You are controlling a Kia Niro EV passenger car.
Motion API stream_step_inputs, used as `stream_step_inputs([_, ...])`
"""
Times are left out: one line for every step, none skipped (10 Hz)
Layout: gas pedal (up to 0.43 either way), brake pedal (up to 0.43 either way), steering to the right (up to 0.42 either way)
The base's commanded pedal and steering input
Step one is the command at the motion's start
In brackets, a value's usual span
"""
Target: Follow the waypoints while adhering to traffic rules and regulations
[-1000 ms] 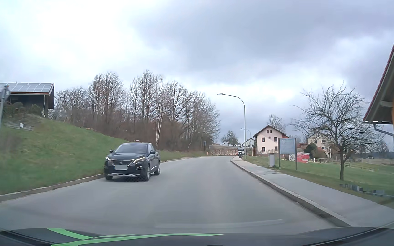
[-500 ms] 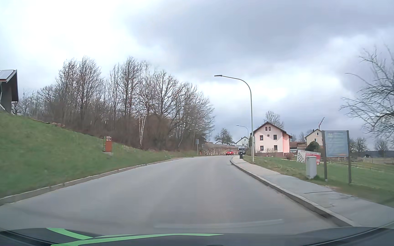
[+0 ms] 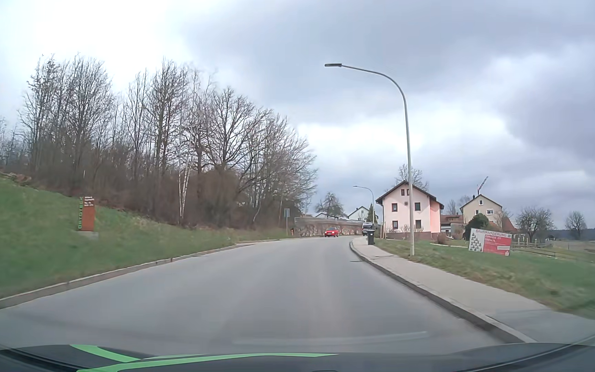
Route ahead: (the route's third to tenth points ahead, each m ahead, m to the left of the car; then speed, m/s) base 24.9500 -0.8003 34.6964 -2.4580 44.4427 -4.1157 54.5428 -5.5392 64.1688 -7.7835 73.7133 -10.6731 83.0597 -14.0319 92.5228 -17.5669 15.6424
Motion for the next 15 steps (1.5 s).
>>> stream_step_inputs([0.268, 0.0, 0.015])
stream_step_inputs([0.268, 0.0, 0.016])
stream_step_inputs([0.268, 0.0, 0.016])
stream_step_inputs([0.26, 0.0, 0.016])
stream_step_inputs([0.248, 0.0, 0.017])
stream_step_inputs([0.228, 0.0, 0.018])
stream_step_inputs([0.228, 0.0, 0.019])
stream_step_inputs([0.228, 0.0, 0.02])
stream_step_inputs([0.228, 0.0, 0.021])
stream_step_inputs([0.228, 0.0, 0.021])
stream_step_inputs([0.228, 0.0, 0.021])
stream_step_inputs([0.228, 0.0, 0.021])
stream_step_inputs([0.228, 0.0, 0.021])
stream_step_inputs([0.228, 0.0, 0.021])
stream_step_inputs([0.228, 0.0, 0.021])
